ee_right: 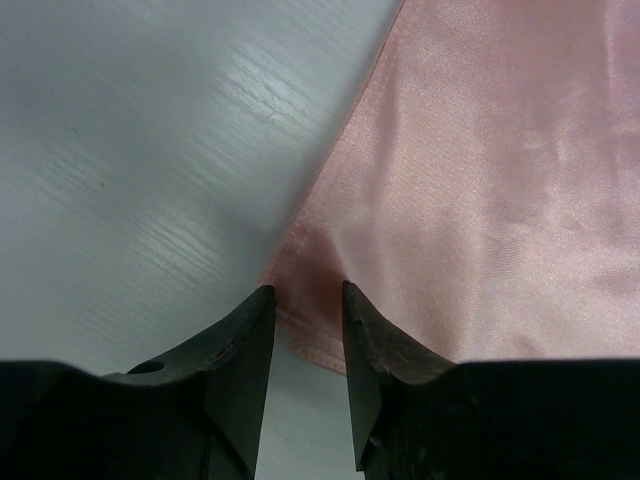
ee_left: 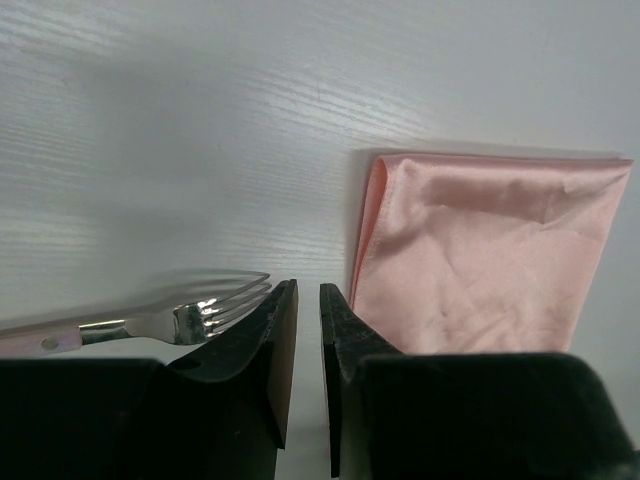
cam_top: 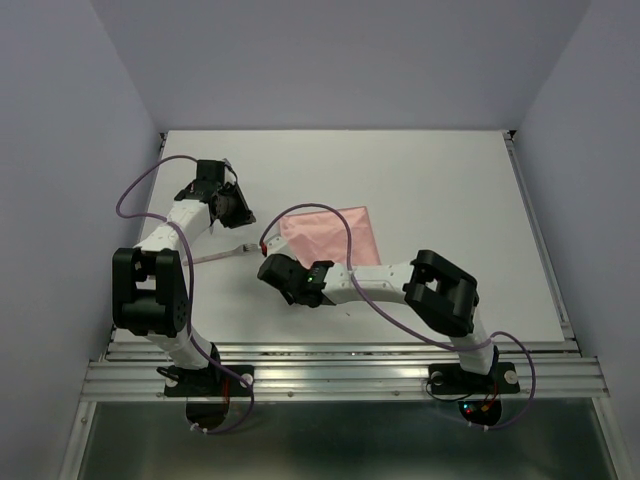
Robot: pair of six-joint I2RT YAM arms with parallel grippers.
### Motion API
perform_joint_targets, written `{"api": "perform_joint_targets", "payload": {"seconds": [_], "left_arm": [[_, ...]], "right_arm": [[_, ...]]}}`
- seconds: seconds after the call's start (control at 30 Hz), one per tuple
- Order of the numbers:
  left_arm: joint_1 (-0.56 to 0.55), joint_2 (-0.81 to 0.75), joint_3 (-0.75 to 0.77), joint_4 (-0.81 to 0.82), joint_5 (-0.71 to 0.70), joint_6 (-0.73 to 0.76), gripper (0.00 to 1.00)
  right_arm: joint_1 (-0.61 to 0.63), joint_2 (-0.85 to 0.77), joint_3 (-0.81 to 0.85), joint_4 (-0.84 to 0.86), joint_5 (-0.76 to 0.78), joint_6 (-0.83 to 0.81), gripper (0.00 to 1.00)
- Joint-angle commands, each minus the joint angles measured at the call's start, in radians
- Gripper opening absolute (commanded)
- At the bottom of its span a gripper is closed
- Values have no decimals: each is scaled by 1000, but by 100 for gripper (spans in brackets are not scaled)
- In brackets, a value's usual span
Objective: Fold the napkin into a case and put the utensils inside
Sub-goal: Pick up the top corner of the square-folded napkin from the center of the board.
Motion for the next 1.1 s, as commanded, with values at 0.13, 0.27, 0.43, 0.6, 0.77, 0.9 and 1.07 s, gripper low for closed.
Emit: {"api": "perform_joint_targets", "payload": {"seconds": [0.13,0.27,0.43,0.6,0.77,0.9,1.07], "left_arm": [[4,-32,-22,12,15,20,27],[4,-35,-23,14,13,23,27],[4,-35,-22,10,11,23,27],[4,-30,-19,9,8,24,27],[4,-30,-19,7,2,24,27],[4,-33,-26,14,8,20,27],[4,-30,-26,12,7,21,27]], "right_arm": [[13,9,49,7,34,13,19],[13,-3,48,8,44,16,1],[13,-29,34,11,80,22,1],[13,-64,15,27,117,21,1],[13,-66,17,39,40,19,29],[13,-57,15,47,0,21,36],[13,-31,11,47,-28,25,43]]}}
